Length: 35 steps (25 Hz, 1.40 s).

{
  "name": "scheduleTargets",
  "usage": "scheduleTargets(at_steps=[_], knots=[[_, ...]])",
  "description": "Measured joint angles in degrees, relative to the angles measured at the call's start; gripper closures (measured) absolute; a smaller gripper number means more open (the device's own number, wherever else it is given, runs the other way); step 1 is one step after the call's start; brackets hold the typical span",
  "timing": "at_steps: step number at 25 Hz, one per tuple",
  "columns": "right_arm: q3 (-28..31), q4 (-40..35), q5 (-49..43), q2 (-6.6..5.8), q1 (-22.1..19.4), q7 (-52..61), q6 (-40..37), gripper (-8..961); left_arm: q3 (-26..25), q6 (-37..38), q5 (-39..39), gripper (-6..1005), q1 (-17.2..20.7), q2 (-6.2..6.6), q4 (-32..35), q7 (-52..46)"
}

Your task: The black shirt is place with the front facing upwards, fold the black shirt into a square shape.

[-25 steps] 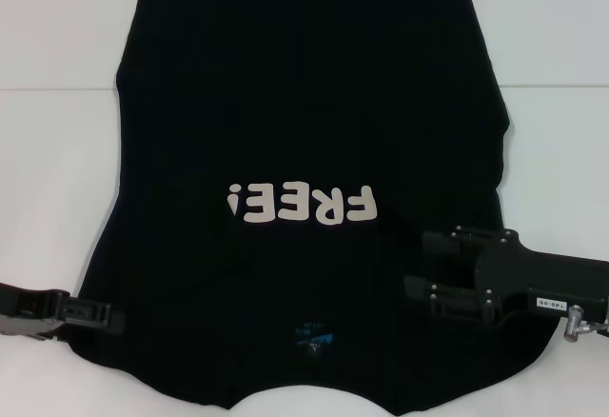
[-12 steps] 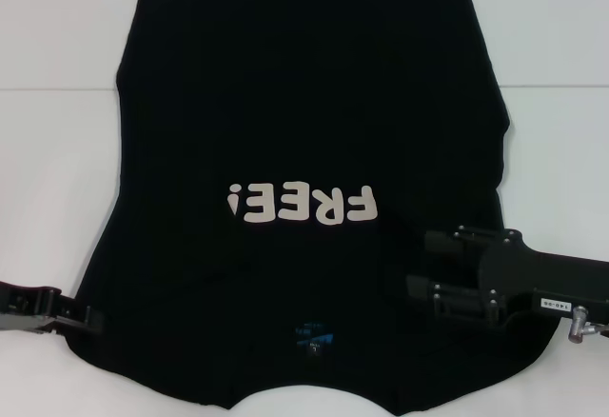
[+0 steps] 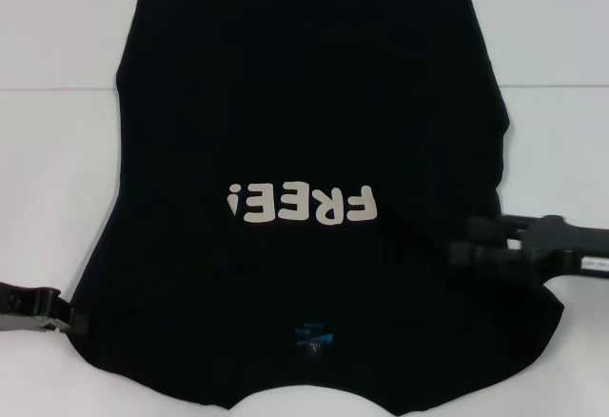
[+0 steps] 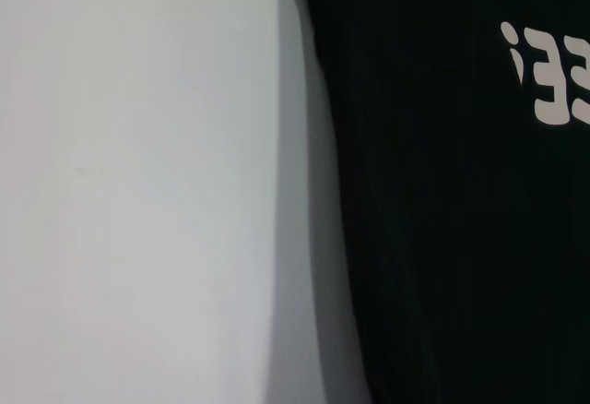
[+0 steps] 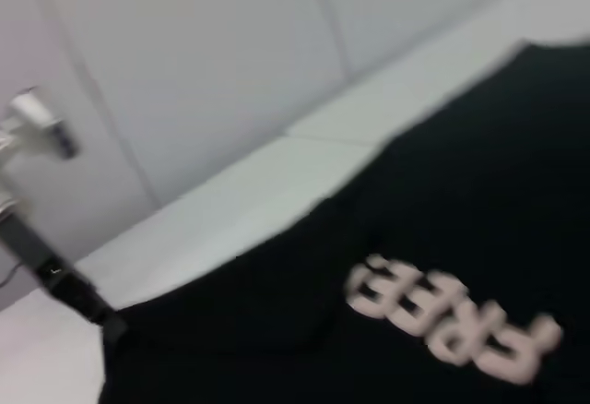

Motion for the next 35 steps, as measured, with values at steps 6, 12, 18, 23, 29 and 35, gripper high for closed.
scheduleTargets(at_steps=[6,12,18,23,29,35], knots=[[-0.04,-6.37,-13.83,-4.84,4.34,26.43,-0.88,234,-0.01,0.69,0.0,973,-0.11,0.24,0.1,0.19],[0.26,-7.58,-28.36,-8.0,9.69,45.45,-3.75,239,-0.36,1.32,-0.12,972,0.08,0.43,0.29,0.28],[-0.33,-7.32,-34.9,-5.91,12.48,46.99,-4.59,242,-0.51,2.14,-0.57,972,0.14,0.72,0.24,0.35],[-2.19,-6.85,-35.62,-3.73,12.94,47.07,-4.21,244,-0.57,2.51,-0.6,973,0.01,0.78,0.29,0.4],[-2.96,-4.2,-36.99,-2.94,13.58,47.58,-2.87,247,-0.57,2.58,-0.62,973,-0.26,0.85,0.09,0.49],[-2.98,-3.66,-37.08,-2.69,13.93,47.6,-2.04,250,-0.57,2.62,-0.62,973,-0.3,0.92,0.0,0.51]])
